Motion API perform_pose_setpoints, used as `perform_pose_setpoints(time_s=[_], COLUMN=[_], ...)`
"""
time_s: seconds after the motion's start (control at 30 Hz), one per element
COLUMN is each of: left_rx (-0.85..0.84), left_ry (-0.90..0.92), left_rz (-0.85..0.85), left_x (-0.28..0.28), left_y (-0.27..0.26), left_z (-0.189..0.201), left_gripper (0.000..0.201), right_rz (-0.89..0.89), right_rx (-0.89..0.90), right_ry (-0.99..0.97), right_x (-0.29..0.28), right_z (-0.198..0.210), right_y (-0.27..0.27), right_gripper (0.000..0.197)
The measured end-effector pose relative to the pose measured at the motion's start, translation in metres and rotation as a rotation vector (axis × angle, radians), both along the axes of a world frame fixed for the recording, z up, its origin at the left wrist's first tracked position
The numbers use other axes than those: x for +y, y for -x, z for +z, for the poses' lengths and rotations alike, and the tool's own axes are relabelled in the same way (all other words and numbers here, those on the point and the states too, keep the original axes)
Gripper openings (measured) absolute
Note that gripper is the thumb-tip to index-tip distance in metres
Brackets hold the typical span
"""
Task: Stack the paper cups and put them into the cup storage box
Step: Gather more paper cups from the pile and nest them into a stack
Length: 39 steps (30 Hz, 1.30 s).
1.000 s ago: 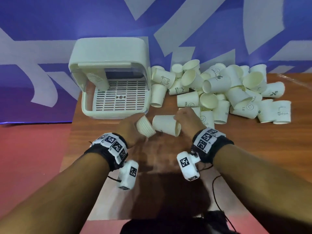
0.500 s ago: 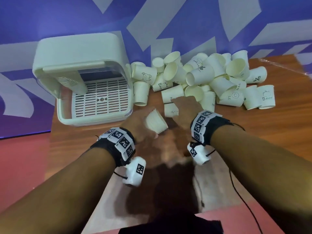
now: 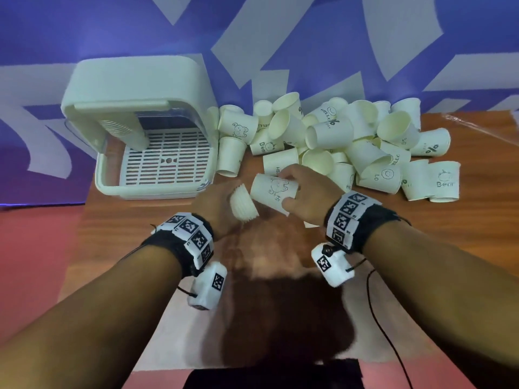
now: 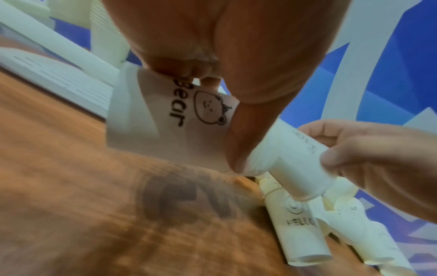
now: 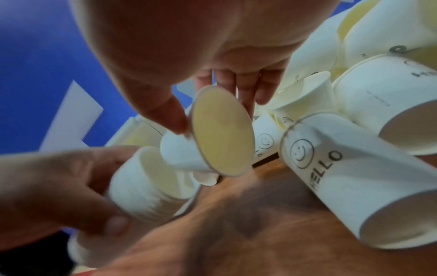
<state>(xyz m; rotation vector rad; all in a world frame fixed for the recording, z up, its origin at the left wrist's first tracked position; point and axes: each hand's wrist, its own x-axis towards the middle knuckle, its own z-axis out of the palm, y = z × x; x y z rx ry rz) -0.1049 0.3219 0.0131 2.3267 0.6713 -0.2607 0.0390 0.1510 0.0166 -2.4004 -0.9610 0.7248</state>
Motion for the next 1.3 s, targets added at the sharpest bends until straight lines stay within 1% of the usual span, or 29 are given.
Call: perform_pose_setpoints(time_s=[0.07, 0.13, 0.2, 0.23, 0.3, 0.33, 0.37, 0.4, 0.43, 0.47, 0.5, 0.53, 0.57, 0.6, 0.67, 0.7, 0.77, 0.83, 0.9, 0.97, 1.03, 1.1, 1.13, 1.2, 1.23, 1.3], left_rx=[-0.037, -0.018, 0.033, 0.096, 0.170, 0.166, 0.158, 0.150, 0.149, 0.143, 0.150, 0.150, 0.158, 0.161, 0.170, 0.181, 0.206, 0.208, 0.222, 0.229, 0.181, 0.111, 0.089, 0.066, 0.063, 0.095], left_ry=[0.057, 0.046, -0.037, -0.043, -0.005, 0.014, 0.025, 0.029, 0.028, 0.040, 0.061, 0.082, 0.093, 0.080, 0.028, 0.020, 0.014, 0.017, 0.024, 0.035, 0.050, 0.071, 0.075, 0.072, 0.055, 0.050], left_rz=[-0.027, -0.109, -0.182, -0.178, -0.123, -0.087, -0.057, -0.037, -0.014, 0.000, 0.016, 0.025, 0.035, 0.029, 0.007, 0.011, 0.020, 0.042, 0.034, 0.021, -0.001, -0.022, -0.025, -0.014, -0.018, -0.041], left_x=[-0.009, -0.026, -0.044, -0.051, -0.060, -0.063, -0.064, -0.064, -0.065, -0.065, -0.064, -0.063, -0.062, -0.060, -0.056, -0.055, -0.052, -0.050, -0.050, -0.051, -0.054, -0.060, -0.064, -0.069, -0.071, -0.074], left_y=[-0.004, -0.010, -0.017, -0.020, -0.024, -0.026, -0.026, -0.026, -0.025, -0.024, -0.022, -0.019, -0.017, -0.014, -0.009, -0.008, -0.005, -0.007, -0.011, -0.017, -0.025, -0.038, -0.045, -0.057, -0.063, -0.073], left_z=[0.006, 0.012, 0.012, 0.009, 0.000, -0.002, -0.006, -0.009, -0.012, -0.012, -0.014, -0.015, -0.015, -0.013, -0.012, -0.010, -0.008, -0.006, -0.001, 0.004, 0.011, 0.020, 0.022, 0.023, 0.022, 0.018], left_gripper=[0.087, 0.081, 0.062, 0.054, 0.046, 0.047, 0.051, 0.058, 0.070, 0.083, 0.092, 0.097, 0.094, 0.087, 0.069, 0.066, 0.068, 0.062, 0.056, 0.053, 0.053, 0.056, 0.059, 0.068, 0.071, 0.077], right_rz=[0.034, 0.018, -0.007, -0.007, -0.043, -0.086, -0.136, -0.166, -0.177, -0.162, -0.133, -0.110, -0.107, -0.121, -0.179, -0.203, -0.245, -0.283, -0.336, -0.376, -0.398, -0.394, -0.374, -0.333, -0.315, -0.296], right_rx=[0.114, 0.269, 0.448, 0.507, 0.528, 0.452, 0.301, 0.118, -0.028, -0.116, -0.146, -0.137, -0.118, -0.101, -0.054, -0.031, 0.016, 0.069, 0.180, 0.336, 0.468, 0.590, 0.625, 0.626, 0.610, 0.570], right_ry=[-0.080, -0.187, -0.205, -0.194, -0.203, -0.203, -0.180, -0.115, -0.017, 0.080, 0.148, 0.182, 0.198, 0.205, 0.209, 0.208, 0.128, -0.016, -0.127, -0.180, -0.207, -0.262, -0.284, -0.304, -0.292, -0.228], right_x=[-0.006, -0.009, -0.012, -0.013, -0.018, -0.021, -0.025, -0.029, -0.033, -0.035, -0.037, -0.039, -0.039, -0.039, -0.037, -0.035, -0.033, -0.036, -0.043, -0.051, -0.054, -0.055, -0.056, -0.056, -0.057, -0.063], right_z=[0.002, -0.001, -0.005, -0.008, -0.014, -0.017, -0.022, -0.028, -0.034, -0.040, -0.045, -0.048, -0.049, -0.050, -0.051, -0.050, -0.046, -0.036, -0.025, -0.020, -0.018, -0.014, -0.009, -0.009, -0.010, -0.014], right_y=[0.007, 0.018, 0.027, 0.028, 0.021, 0.015, 0.008, 0.001, -0.004, -0.006, -0.007, -0.006, -0.006, -0.006, -0.006, -0.007, -0.009, -0.013, -0.016, -0.020, -0.021, -0.019, -0.018, -0.015, -0.014, -0.016], right_gripper=[0.042, 0.041, 0.050, 0.056, 0.059, 0.056, 0.051, 0.047, 0.045, 0.048, 0.052, 0.056, 0.058, 0.056, 0.045, 0.039, 0.036, 0.041, 0.038, 0.031, 0.028, 0.015, 0.019, 0.035, 0.042, 0.064])
